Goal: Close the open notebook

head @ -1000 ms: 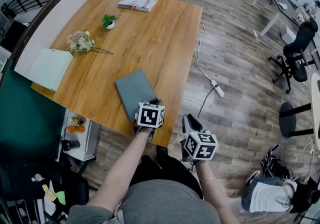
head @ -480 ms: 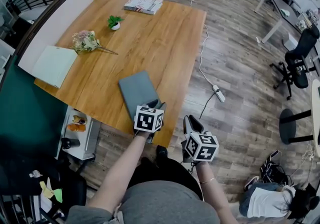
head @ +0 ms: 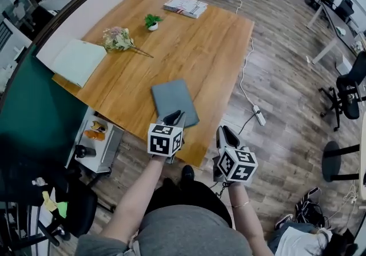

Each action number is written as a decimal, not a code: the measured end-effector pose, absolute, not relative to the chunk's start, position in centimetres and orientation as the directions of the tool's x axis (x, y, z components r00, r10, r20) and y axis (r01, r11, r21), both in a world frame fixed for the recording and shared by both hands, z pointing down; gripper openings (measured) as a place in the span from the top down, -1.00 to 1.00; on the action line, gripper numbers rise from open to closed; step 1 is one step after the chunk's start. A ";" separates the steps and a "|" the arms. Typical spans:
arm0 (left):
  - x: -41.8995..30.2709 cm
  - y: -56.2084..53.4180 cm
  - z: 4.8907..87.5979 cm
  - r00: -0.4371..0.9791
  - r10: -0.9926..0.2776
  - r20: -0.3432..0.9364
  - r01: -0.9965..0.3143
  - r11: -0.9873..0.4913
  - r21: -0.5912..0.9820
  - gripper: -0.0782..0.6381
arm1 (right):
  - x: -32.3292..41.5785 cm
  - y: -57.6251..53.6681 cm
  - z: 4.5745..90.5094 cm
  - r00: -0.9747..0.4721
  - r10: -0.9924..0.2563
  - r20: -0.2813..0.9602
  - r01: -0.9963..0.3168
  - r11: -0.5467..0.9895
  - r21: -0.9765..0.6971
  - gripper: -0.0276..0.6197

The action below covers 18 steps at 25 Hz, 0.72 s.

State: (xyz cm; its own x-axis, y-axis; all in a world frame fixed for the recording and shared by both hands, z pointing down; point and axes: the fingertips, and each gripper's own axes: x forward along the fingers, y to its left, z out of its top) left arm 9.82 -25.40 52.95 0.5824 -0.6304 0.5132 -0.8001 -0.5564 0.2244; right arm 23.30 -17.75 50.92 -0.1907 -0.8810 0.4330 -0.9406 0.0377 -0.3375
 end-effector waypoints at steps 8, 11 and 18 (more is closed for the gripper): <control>4.7 -25.2 49.7 0.524 -0.727 0.444 -0.848 -0.494 0.191 0.67 | 20.6 -19.1 48.5 -0.236 -0.892 0.386 -0.942 0.113 -0.315 0.78; 3.0 -24.7 48.9 0.503 -0.753 0.425 -0.862 -0.472 0.183 0.69 | 19.6 -19.3 47.8 -0.250 -0.894 0.372 -0.942 0.137 -0.305 0.84; -1.0 -23.7 47.5 0.455 -0.805 0.380 -0.890 -0.424 0.168 0.71 | 16.9 -19.4 46.3 -0.292 -0.898 0.330 -0.937 0.200 -0.285 0.90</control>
State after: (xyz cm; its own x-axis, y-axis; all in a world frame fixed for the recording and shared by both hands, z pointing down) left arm -1.03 -23.74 47.53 0.4553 -0.8053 0.3796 -0.8900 -0.4239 0.1683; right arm 16.92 -19.45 46.33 -0.2919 -0.8978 0.3298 -0.9374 0.2001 -0.2850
